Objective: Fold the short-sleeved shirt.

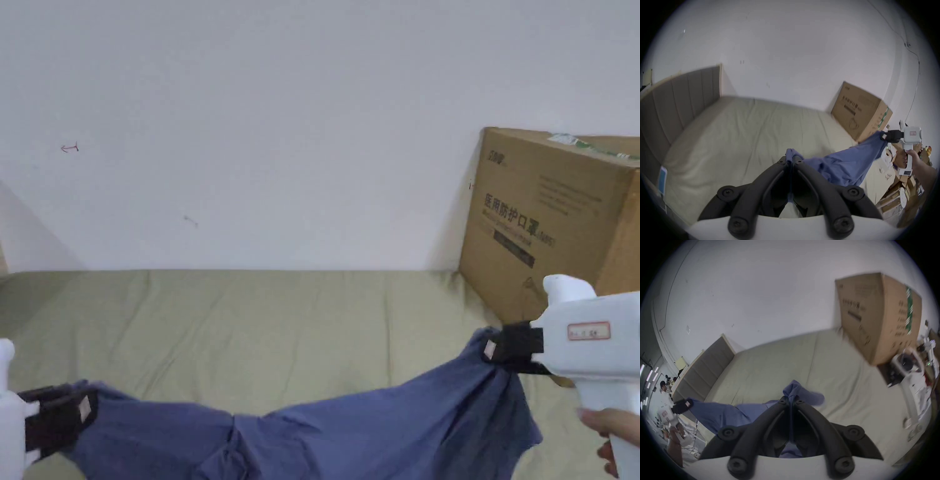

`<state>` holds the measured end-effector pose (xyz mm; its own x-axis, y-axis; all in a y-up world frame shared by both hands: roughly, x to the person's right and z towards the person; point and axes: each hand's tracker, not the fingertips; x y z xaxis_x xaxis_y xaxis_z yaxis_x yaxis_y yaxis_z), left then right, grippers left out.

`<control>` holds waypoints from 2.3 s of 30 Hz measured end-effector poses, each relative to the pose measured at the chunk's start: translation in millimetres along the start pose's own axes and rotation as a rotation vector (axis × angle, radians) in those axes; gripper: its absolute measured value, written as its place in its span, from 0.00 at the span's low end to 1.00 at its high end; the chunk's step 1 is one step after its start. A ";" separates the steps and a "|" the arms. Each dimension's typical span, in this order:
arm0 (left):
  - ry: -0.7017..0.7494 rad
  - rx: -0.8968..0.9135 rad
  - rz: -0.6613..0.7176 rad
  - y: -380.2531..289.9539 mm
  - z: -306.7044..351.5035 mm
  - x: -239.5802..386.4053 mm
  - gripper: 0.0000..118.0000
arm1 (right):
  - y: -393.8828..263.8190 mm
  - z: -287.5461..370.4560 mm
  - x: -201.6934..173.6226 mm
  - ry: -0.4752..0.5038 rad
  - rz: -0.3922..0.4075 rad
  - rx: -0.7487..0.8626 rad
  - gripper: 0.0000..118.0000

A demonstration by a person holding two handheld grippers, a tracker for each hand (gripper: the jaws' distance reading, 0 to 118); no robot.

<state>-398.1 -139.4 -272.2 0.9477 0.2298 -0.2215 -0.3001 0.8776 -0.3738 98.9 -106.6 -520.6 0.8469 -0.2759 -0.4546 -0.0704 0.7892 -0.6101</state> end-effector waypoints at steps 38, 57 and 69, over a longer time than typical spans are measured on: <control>0.135 0.251 0.077 231.6 -113.1 4.2 0.02 | 238.8 -38.6 -47.3 -0.379 0.224 0.511 0.01; 0.058 -0.476 0.086 -199.2 -63.7 -66.1 0.02 | -246.0 -62.8 116.2 -0.251 -0.011 -0.338 0.01; 0.004 -0.602 -0.054 -245.9 8.8 -47.8 0.02 | -309.6 22.7 96.3 -0.252 0.126 -0.463 0.01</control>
<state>-368.6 -362.5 -161.8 0.9632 0.1891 -0.1909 -0.2614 0.4950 -0.8287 214.2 -365.1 -360.8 0.9129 -0.0094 -0.4081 -0.3566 0.4681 -0.8085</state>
